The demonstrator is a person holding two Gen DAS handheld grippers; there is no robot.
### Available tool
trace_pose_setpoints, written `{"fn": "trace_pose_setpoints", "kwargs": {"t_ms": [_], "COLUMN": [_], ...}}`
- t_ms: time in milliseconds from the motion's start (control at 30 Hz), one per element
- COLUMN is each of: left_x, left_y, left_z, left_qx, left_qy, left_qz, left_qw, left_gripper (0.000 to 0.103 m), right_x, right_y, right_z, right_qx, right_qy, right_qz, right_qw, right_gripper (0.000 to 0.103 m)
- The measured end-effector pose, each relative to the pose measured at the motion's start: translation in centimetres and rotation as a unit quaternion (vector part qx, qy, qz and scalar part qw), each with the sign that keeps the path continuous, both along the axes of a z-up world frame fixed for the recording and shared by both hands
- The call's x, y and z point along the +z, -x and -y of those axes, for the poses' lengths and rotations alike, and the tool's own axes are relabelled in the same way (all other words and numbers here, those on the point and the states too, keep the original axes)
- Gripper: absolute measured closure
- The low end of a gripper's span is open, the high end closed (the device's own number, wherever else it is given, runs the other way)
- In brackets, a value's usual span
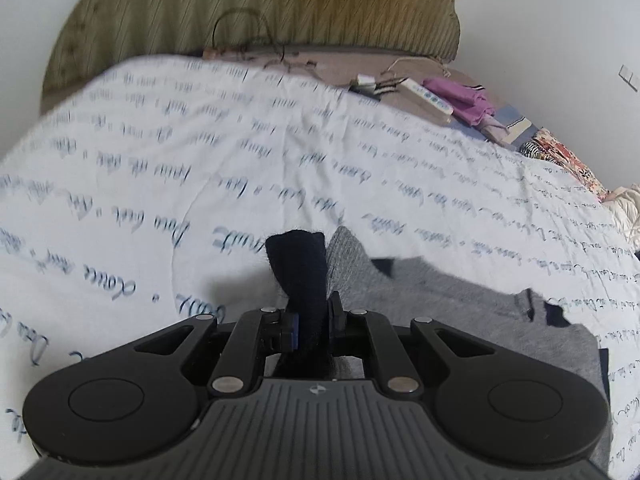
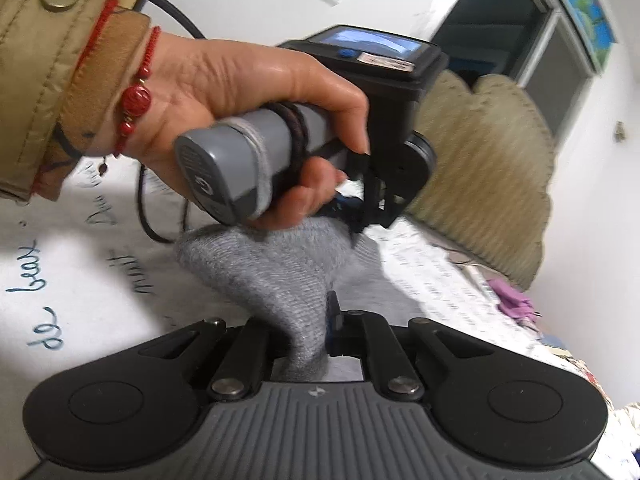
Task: Fold small clothes
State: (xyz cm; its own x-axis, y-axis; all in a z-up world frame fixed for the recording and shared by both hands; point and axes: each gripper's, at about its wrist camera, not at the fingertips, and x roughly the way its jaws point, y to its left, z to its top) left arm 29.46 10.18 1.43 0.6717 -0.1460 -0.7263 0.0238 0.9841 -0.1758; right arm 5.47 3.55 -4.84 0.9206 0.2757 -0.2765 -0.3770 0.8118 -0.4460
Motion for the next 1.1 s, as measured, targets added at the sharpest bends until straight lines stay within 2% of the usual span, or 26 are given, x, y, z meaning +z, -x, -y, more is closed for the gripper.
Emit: {"fn": "trace_pose_setpoints", "kwargs": {"t_ms": [200, 433, 600, 800, 1100], "left_x": [3.3, 5.3, 6.1, 5.4, 2.1], "left_y": [1.4, 3.1, 4.2, 5.1, 5.9], "left_z": [5.7, 12.5, 17.7, 23.8, 30.8], "left_qx": [-0.001, -0.016, -0.038, -0.073, -0.117], "left_qy": [-0.056, -0.11, -0.134, -0.15, -0.167], "left_qz": [0.019, 0.056, 0.079, 0.084, 0.064], "left_qw": [0.9982, 0.9922, 0.987, 0.9824, 0.977], "left_gripper": [0.091, 0.091, 0.091, 0.091, 0.091], "right_x": [1.3, 1.8, 1.9, 1.6, 0.4], "right_y": [1.4, 2.5, 3.2, 3.9, 4.6], "right_z": [4.9, 9.6, 12.7, 17.2, 21.4], "right_qx": [-0.036, -0.072, -0.096, -0.123, -0.154], "right_qy": [-0.033, -0.059, -0.083, -0.126, -0.181], "right_qz": [0.022, 0.031, 0.026, 0.003, -0.039], "right_qw": [0.999, 0.995, 0.992, 0.984, 0.971], "right_gripper": [0.097, 0.097, 0.097, 0.096, 0.096]}}
